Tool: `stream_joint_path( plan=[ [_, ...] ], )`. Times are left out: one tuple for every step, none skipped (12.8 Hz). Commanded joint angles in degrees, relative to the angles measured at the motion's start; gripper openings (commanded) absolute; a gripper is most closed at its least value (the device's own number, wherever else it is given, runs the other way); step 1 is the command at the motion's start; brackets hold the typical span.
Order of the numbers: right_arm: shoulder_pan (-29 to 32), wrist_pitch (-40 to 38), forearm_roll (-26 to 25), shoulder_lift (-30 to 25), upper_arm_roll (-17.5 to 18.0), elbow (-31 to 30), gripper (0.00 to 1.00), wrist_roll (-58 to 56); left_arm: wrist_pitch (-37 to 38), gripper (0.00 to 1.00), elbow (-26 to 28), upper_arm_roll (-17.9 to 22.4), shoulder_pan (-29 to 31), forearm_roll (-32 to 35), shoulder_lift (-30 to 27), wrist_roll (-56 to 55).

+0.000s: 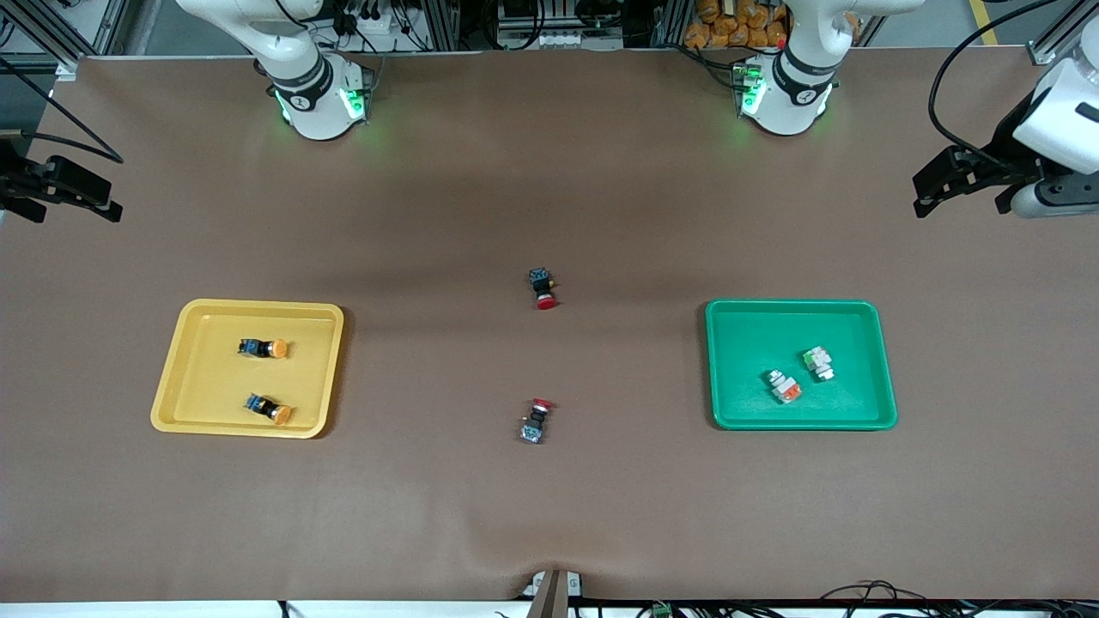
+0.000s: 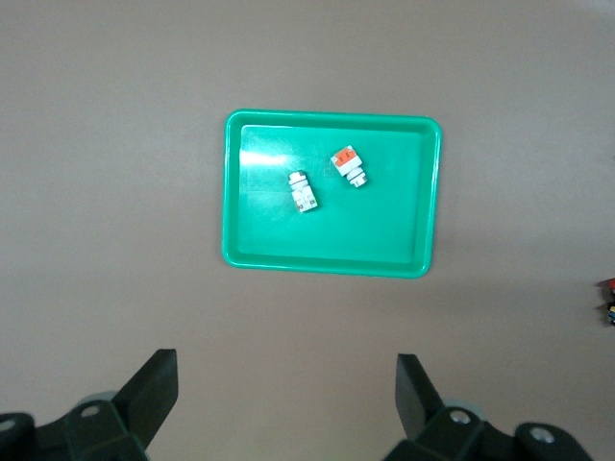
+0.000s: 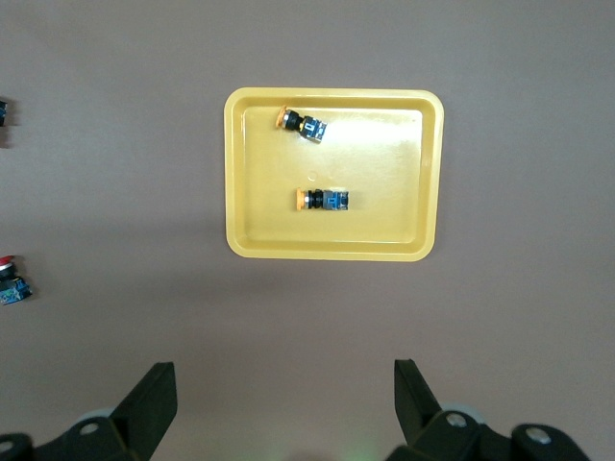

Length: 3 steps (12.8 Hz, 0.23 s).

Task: Place green and yellow buttons in trays

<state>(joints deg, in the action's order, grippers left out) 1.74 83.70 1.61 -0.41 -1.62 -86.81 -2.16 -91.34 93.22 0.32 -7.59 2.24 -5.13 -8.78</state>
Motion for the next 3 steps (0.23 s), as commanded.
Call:
stream_joint_path(
  plan=[
    [-0.2,-0.8,-0.2,0.5,-0.1,1.3,1.0,-0.6,3.3,1.0,-2.3,0.3,0.4,-1.2,-0.1,1.8],
    [-0.2,-0.8,-0.2,0.5,-0.1,1.3,1.0,-0.6,3.6,1.0,-2.3,0.3,0.4,-1.2,-0.1,1.7],
    [-0.2,-0.8,-0.2,0.5,-0.1,1.3,1.0,-0.6,4.1,1.0,-2.3,0.3,0.4,-1.2,-0.1,1.7]
  ],
)
